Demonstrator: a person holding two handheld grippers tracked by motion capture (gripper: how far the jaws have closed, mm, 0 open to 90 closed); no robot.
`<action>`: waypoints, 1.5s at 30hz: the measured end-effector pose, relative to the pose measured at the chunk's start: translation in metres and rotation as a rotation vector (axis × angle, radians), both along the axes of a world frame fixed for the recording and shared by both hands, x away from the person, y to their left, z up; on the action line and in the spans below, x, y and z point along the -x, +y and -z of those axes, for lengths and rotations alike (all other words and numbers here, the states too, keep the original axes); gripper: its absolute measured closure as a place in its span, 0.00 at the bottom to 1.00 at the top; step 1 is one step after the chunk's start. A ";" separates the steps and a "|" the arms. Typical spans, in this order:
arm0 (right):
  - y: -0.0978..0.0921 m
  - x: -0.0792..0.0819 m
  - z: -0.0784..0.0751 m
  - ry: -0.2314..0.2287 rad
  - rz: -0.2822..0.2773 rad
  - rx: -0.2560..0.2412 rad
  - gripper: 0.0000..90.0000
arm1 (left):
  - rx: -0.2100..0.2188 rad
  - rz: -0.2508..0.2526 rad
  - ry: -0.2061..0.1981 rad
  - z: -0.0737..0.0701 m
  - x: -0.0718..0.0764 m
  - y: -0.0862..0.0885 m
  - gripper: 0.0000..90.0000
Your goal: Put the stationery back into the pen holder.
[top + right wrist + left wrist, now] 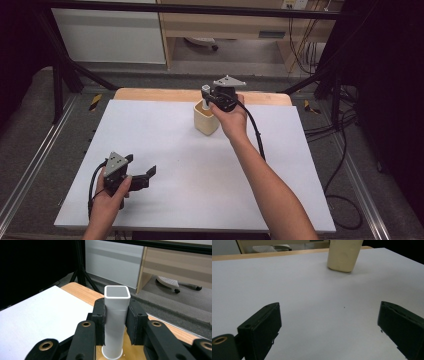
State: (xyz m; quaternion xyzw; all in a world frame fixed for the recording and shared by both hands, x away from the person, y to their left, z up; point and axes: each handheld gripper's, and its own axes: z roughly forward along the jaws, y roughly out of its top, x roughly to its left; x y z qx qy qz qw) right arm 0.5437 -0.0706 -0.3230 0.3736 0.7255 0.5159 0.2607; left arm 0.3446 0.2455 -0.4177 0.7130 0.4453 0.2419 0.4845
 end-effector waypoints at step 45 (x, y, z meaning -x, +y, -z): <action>-0.027 0.026 -0.006 0.104 0.030 -0.044 0.16 | -0.021 0.000 -0.001 0.001 -0.001 -0.002 0.06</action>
